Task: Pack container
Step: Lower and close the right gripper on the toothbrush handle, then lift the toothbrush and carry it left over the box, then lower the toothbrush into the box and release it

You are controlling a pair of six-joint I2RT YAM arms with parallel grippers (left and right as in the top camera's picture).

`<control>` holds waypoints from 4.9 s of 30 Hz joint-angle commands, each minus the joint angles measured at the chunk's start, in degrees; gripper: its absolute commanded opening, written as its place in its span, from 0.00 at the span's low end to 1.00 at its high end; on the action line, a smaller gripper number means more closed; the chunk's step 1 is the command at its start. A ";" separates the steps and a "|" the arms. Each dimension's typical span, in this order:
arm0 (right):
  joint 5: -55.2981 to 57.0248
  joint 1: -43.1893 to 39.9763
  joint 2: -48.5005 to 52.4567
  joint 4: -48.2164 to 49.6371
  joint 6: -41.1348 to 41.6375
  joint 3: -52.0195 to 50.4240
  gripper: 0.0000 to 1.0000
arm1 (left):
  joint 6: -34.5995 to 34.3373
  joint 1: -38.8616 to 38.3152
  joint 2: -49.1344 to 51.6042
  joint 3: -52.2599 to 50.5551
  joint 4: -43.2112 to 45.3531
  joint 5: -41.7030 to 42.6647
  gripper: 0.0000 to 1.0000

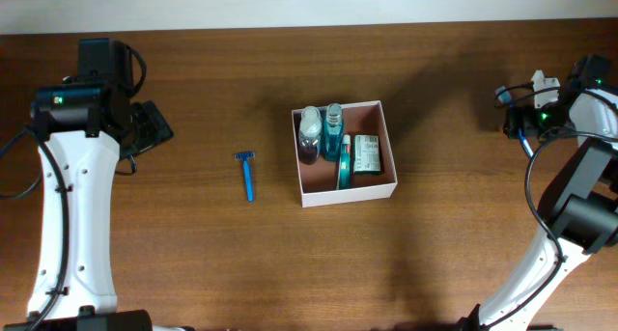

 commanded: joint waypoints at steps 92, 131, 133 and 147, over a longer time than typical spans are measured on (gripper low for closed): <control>-12.81 39.06 -11.93 -50.90 50.64 23.74 0.04 | -0.74 0.13 0.31 -0.17 -0.04 -0.39 0.99; 3.17 50.14 -11.93 -48.43 72.30 18.69 0.04 | -0.74 0.13 0.33 -0.17 -0.04 -0.39 0.99; 3.15 50.14 -11.93 -47.60 72.30 17.57 0.04 | -0.74 0.13 0.31 -0.17 -0.07 -0.39 0.99; 3.17 52.37 -11.93 -39.98 72.26 11.15 0.04 | -0.74 0.13 0.31 -0.17 -0.07 -0.39 0.99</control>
